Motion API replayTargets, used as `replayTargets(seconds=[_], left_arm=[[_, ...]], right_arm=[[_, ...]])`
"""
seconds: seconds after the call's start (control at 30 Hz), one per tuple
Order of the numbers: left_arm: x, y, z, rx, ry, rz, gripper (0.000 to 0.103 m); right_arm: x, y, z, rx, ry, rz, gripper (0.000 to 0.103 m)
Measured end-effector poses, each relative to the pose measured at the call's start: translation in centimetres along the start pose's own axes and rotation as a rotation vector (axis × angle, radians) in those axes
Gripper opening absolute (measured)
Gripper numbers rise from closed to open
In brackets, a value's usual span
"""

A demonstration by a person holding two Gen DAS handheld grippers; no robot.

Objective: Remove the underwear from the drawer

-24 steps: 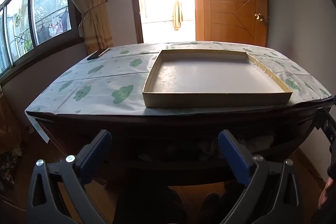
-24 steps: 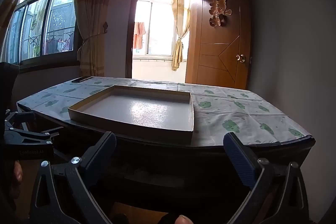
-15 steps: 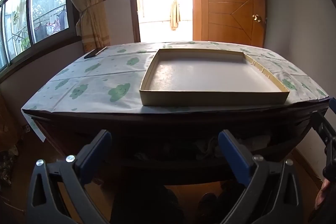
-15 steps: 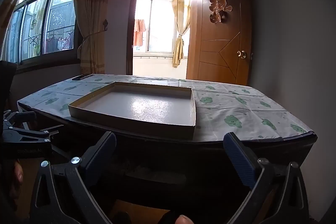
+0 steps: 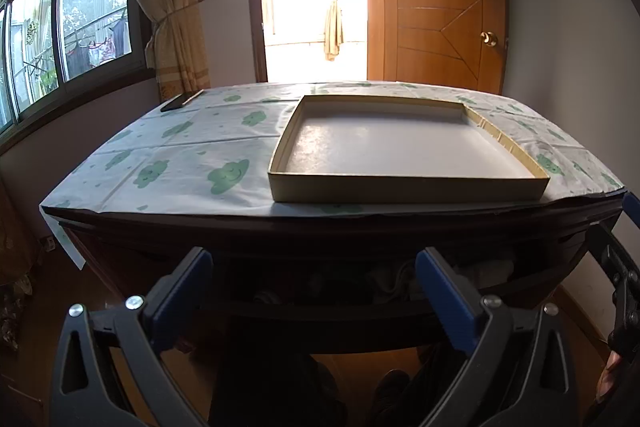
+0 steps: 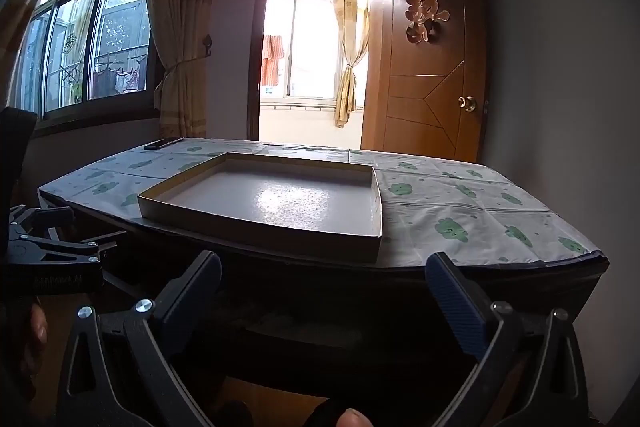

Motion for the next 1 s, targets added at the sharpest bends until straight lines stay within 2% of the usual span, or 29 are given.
replayTargets(seconds=[1.0], left_arm=[[0.01, -0.67, -0.08, -0.032, 0.006, 0.000, 0.103]], right_arm=[[0.15, -0.39, 0.13, 0.006, -0.003, -0.024, 0.103]])
Point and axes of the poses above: each gripper's, at about its wrist camera, not at the fingertips, and x roughly the way its jaws point, y to its right, z to its underside, the point moved 6 cm from there along x, roughly the way its jaws point, and after that the axes turned 14 degrees about y, right-handed, at the moved point
